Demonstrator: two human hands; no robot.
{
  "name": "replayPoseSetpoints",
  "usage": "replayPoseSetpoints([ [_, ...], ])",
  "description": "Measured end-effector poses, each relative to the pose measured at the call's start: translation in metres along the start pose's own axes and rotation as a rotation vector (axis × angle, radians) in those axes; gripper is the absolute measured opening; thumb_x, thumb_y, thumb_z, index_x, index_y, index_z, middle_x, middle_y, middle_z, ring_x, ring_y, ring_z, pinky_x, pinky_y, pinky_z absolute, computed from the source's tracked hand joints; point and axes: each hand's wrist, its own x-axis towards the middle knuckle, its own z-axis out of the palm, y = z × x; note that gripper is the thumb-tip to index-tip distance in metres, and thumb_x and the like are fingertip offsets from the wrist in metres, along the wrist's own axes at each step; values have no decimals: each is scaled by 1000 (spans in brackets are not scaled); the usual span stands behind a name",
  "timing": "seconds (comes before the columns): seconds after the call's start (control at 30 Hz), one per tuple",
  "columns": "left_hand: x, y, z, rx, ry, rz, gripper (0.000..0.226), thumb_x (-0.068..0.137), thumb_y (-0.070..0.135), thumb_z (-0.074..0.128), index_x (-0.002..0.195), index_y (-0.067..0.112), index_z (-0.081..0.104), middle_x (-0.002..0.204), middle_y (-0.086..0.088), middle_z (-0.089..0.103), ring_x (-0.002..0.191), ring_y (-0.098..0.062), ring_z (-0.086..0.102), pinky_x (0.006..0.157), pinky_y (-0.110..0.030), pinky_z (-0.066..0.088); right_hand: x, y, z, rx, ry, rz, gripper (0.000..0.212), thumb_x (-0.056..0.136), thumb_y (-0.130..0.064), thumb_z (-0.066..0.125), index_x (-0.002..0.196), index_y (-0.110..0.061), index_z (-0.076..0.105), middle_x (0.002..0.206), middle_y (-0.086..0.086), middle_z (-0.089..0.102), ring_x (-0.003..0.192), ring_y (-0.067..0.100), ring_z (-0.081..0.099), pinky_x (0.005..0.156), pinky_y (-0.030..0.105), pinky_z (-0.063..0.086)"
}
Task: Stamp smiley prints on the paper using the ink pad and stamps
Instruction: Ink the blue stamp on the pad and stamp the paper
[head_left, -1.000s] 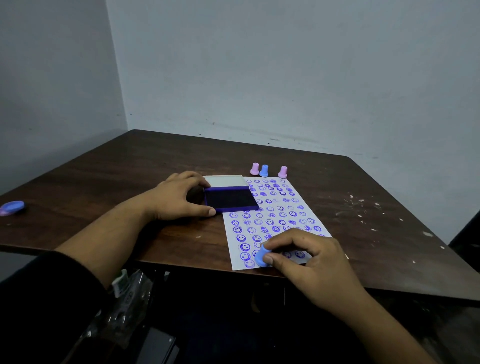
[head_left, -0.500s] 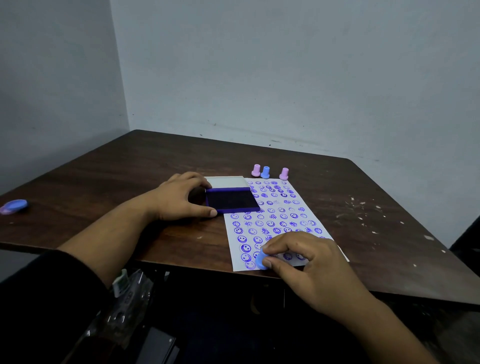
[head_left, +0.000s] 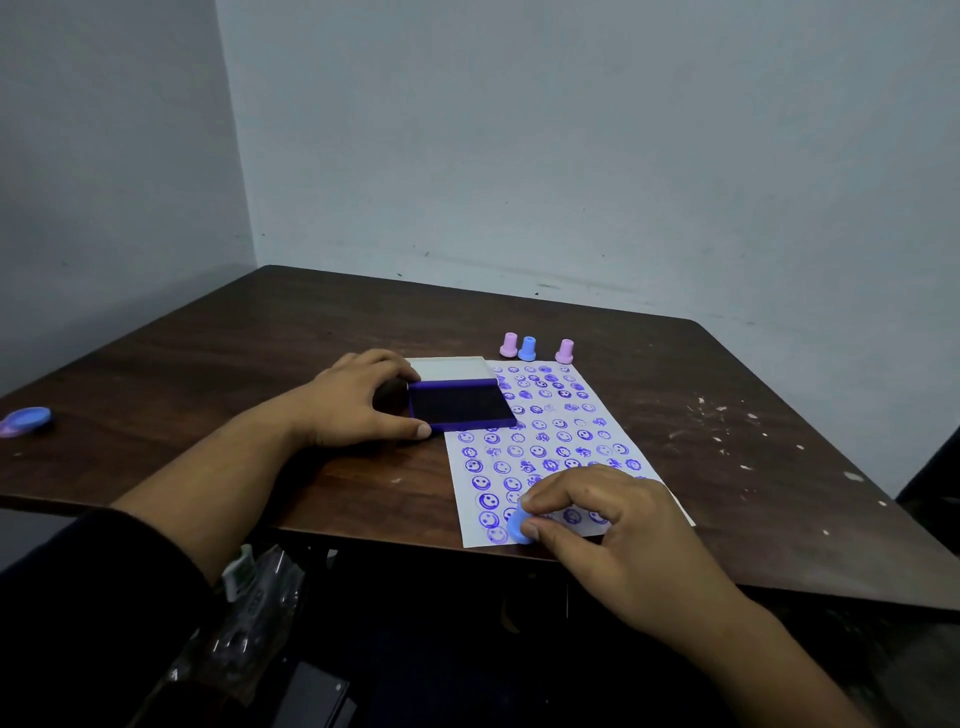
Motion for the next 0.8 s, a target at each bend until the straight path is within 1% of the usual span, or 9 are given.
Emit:
replayPoseSetpoints([
  [0.13,0,1,-1,5,-16,-10,82,72,77,69,142,39,50,153,13,40,141,-17,33,117,-49,35,0,1,0,2,-2,3,9,82,-25,85,90,-26,81,106,-21,77,94,1,75,85,28,56],
  [0.23,0,1,-1,2,-13,-6,81,73,76,70,142,39,50,152,13,41,140,-17,34,117,-47,35,0,0,0,1,-7,3,9,82,-23,87,90,-25,82,101,-19,79,94,1,75,85,29,57],
  [0.37,0,0,-1,2,-16,-7,83,70,78,68,141,39,50,151,15,41,139,-16,34,116,-47,36,1,-1,0,-2,-4,6,8,82,-26,85,90,-26,82,102,-20,78,93,1,74,84,28,56],
  [0.53,0,-1,0,3,-14,-8,88,64,83,64,140,40,51,149,15,42,138,-15,35,116,-48,36,0,0,0,4,0,2,8,82,-26,85,89,-26,82,102,-20,79,93,0,75,84,26,56],
  [0.63,0,-1,0,3,-14,-6,90,62,86,63,139,40,52,149,16,43,138,-15,35,116,-47,36,0,0,0,-3,2,-3,7,83,-30,83,90,-28,81,101,-22,79,93,0,75,83,24,56],
  [0.73,0,-1,0,9,-17,-5,87,64,84,64,139,41,51,149,15,42,138,-16,35,116,-47,36,-1,-2,1,24,1,-2,8,86,-37,76,89,-30,78,99,-23,78,94,-3,75,83,20,55],
  [0.8,0,-1,-1,10,-23,-9,86,65,84,64,139,42,51,150,15,42,138,-16,35,116,-48,36,-1,-4,1,21,2,-9,10,86,-38,74,89,-29,78,98,-22,78,93,-3,74,83,21,55],
])
